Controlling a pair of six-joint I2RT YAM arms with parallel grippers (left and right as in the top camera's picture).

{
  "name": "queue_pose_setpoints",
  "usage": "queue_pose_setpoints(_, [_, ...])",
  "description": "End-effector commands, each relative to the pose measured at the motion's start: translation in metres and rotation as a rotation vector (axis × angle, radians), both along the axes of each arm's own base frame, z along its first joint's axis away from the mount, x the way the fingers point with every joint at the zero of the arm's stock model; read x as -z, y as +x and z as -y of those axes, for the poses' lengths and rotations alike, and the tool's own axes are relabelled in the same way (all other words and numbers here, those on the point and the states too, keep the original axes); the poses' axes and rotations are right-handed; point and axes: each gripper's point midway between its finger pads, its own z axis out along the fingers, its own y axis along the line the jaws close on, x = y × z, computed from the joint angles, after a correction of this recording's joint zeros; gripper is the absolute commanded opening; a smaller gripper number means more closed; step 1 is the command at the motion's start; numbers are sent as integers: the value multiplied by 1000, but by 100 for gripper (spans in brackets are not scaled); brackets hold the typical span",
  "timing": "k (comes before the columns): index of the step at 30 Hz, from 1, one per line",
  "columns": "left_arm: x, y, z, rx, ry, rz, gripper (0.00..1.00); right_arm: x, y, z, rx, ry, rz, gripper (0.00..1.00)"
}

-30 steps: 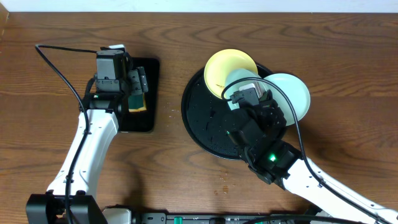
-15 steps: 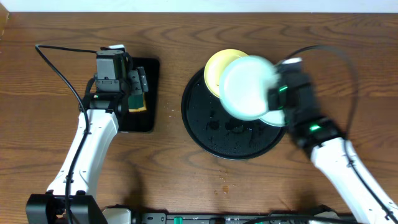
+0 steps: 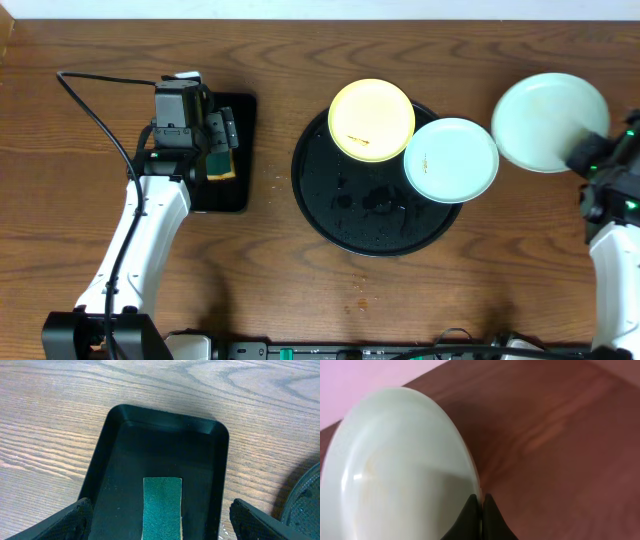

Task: Clean dirty plates on tray and stack at the side
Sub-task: 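Lift the pale green plate with the right gripper and place it right, then release the plate and move the right gripper to the other green plate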

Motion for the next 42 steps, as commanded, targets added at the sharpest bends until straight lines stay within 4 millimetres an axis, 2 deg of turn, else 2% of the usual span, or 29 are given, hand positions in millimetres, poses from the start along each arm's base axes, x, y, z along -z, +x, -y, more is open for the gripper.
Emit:
queue_pose_setpoints(1, [-5, 2, -4, -11, 10, 11, 88, 17, -4, 26, 79, 44, -28, 1])
queue_pose_setpoints(6, [-5, 2, -4, -11, 10, 11, 88, 56, -8, 52, 143, 85, -98, 1])
queue_pose_setpoints(11, [-5, 2, -4, -11, 10, 11, 88, 87, -11, 72, 188, 110, -138, 1])
queue_pose_setpoints(12, [-5, 2, -4, -11, 10, 11, 88, 91, -11, 75, 195, 113, -142, 8])
queue_pose_setpoints(13, [-5, 2, -4, -11, 10, 11, 88, 95, -12, 78, 201, 117, -147, 21])
queue_pose_setpoints(14, [-5, 2, -4, -11, 10, 11, 88, 99, -12, 78, 198, 127, -149, 43])
queue_pose_setpoints(15, [-5, 2, -4, -11, 10, 11, 88, 100, -12, 77, 186, 144, -146, 57])
queue_pose_setpoints(17, [-5, 2, -4, -11, 10, 11, 88, 99, -8, 70, 138, 183, -130, 59])
queue_pose_setpoints(20, [-5, 2, -4, -11, 10, 11, 88, 87, 3, 55, 28, 229, -104, 70])
queue_pose_setpoints(24, [-5, 2, -4, -11, 10, 11, 88, 60, 18, 38, -59, 282, -113, 69])
queue_pose_setpoints(27, [-5, 2, -4, -11, 10, 11, 88, 35, 33, 11, -187, 293, -131, 68])
queue_pose_setpoints(30, [-5, 2, -4, -11, 10, 11, 88, 21, 40, -23, -318, 258, -198, 68])
queue_pose_setpoints(32, [-5, 2, -4, -11, 10, 11, 88, 19, 42, -61, -445, 234, -257, 70])
queue_pose_setpoints(33, [-5, 2, -4, -11, 10, 11, 88, 21, 42, -73, -480, 234, -277, 72])
queue_pose_setpoints(34, [-5, 2, -4, -11, 10, 11, 88, 24, 40, -87, -511, 240, -300, 79])
queue_pose_setpoints(35, [-5, 2, -4, -11, 10, 11, 88, 27, 38, -100, -539, 250, -323, 82])
queue_pose_setpoints(37, [-5, 2, -4, -11, 10, 11, 88, 30, 33, -130, -612, 286, -355, 79])
queue_pose_setpoints(39, [-5, 2, -4, -11, 10, 11, 88, 28, 31, -169, -722, 334, -355, 73])
queue_pose_setpoints(40, [-5, 2, -4, -11, 10, 11, 88, 29, 31, -183, -762, 325, -359, 72])
queue_pose_setpoints(42, [-5, 2, -4, -11, 10, 11, 88, 31, 32, -207, -825, 272, -372, 63])
